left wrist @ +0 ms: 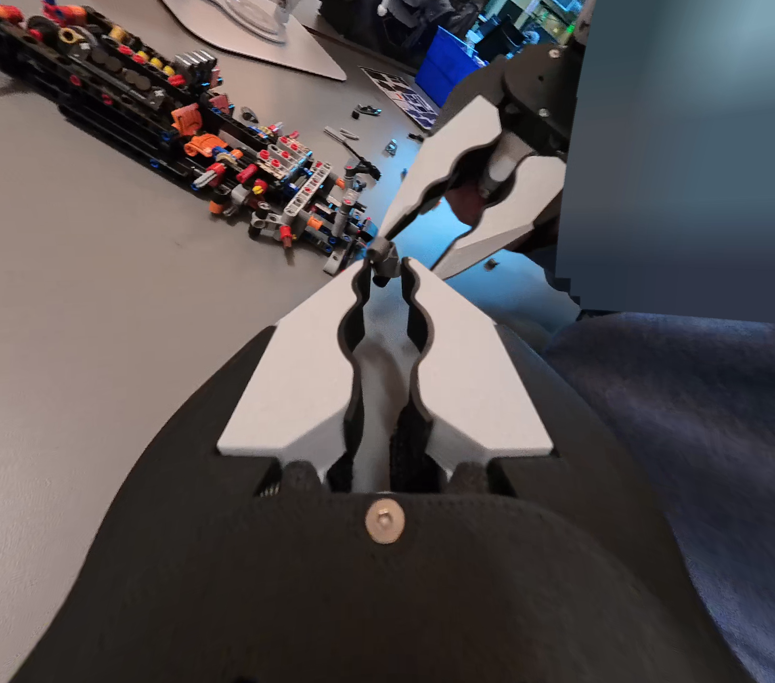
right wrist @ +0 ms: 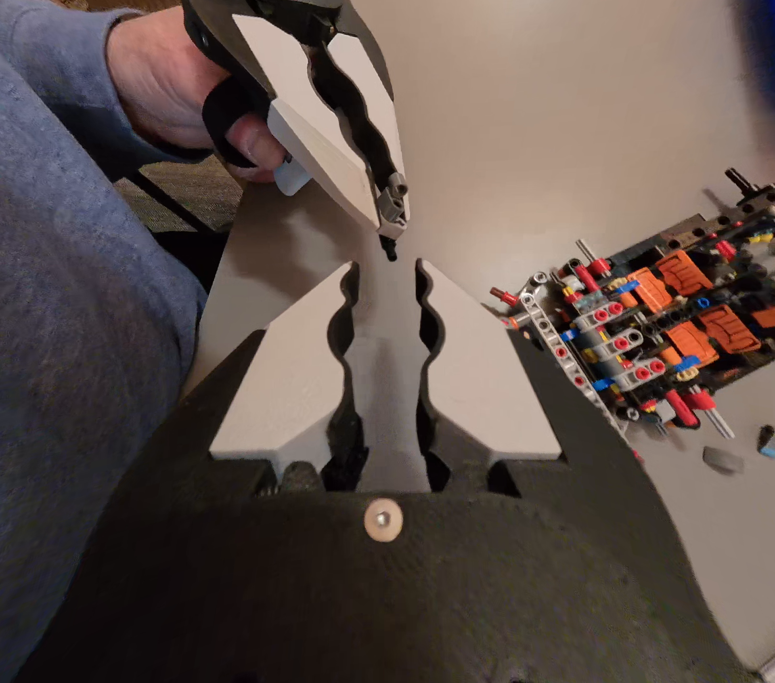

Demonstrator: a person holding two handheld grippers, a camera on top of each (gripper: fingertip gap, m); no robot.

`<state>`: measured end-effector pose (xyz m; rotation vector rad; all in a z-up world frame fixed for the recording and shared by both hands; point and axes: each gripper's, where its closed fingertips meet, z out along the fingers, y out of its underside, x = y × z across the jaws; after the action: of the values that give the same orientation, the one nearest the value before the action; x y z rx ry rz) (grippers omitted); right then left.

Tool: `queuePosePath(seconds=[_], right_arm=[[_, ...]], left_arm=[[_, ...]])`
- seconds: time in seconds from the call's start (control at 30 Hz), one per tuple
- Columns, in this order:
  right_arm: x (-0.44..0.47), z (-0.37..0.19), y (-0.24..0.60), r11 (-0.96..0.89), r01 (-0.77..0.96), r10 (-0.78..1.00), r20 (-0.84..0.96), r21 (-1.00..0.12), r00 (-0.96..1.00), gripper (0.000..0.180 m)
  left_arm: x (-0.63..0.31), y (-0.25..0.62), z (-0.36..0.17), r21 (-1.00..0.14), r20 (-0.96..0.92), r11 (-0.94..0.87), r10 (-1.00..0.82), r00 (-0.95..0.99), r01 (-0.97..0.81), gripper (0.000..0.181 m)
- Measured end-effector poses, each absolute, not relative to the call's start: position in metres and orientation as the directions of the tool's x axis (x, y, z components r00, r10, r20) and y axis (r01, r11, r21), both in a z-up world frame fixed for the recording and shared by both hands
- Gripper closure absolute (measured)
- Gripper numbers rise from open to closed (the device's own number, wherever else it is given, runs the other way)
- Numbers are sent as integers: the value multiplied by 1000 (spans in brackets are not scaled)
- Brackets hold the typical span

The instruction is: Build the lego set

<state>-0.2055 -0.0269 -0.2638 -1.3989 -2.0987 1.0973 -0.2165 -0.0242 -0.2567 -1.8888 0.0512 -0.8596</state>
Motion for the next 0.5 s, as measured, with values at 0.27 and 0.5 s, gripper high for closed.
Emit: queuePosePath(seconds=[0.27, 0.5], right_arm=[[-170, -259, 45, 55, 608, 978, -81, -792, -193, 152], [-154, -288, 86, -58, 652, 992, -117, -756, -47, 150]], left_arm=[[-217, 11, -276, -832, 411, -508, -291, 864, 224, 169], [-215, 25, -301, -797, 313, -586, -199, 929, 144, 169]])
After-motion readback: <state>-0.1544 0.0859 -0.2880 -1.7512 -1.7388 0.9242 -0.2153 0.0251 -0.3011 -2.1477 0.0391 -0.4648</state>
